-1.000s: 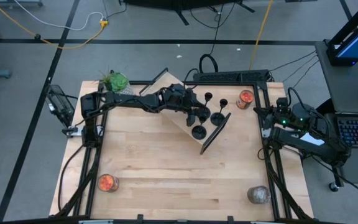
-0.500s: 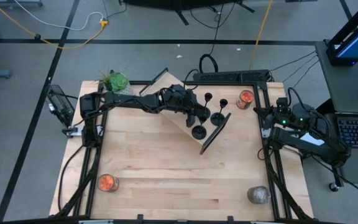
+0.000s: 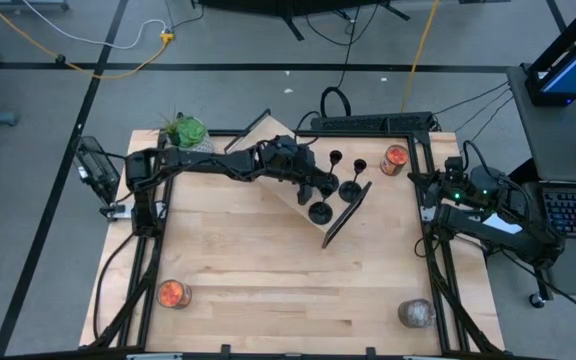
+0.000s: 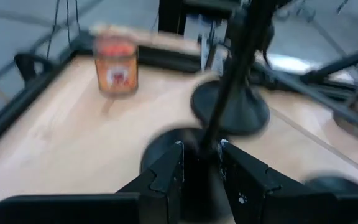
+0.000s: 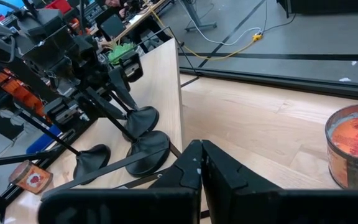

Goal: Pick & Place candle stick holders
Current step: Adjust the black candlestick on the shelf

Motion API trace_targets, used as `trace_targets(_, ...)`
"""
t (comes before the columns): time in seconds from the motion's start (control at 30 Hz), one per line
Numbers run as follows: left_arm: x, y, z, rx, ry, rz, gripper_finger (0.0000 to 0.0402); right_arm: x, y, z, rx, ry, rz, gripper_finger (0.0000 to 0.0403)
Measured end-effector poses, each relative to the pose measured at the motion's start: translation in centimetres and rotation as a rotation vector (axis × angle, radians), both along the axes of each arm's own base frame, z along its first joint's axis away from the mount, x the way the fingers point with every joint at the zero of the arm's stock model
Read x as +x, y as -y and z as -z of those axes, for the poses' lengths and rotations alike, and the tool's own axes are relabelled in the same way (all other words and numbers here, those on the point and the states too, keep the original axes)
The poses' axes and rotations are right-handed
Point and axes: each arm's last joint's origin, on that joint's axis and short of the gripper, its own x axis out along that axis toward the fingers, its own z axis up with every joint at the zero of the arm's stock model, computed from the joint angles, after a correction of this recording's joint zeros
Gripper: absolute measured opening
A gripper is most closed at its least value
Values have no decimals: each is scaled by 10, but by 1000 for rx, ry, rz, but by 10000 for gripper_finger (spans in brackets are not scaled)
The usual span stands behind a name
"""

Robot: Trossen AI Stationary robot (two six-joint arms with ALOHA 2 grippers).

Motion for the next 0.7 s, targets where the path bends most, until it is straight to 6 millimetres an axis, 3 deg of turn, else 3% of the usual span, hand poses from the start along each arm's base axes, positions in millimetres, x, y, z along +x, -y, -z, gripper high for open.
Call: trace_targets(0.7,-3,3,-4,31,-19,-20,112,0,0,0,-2,0,-4,0)
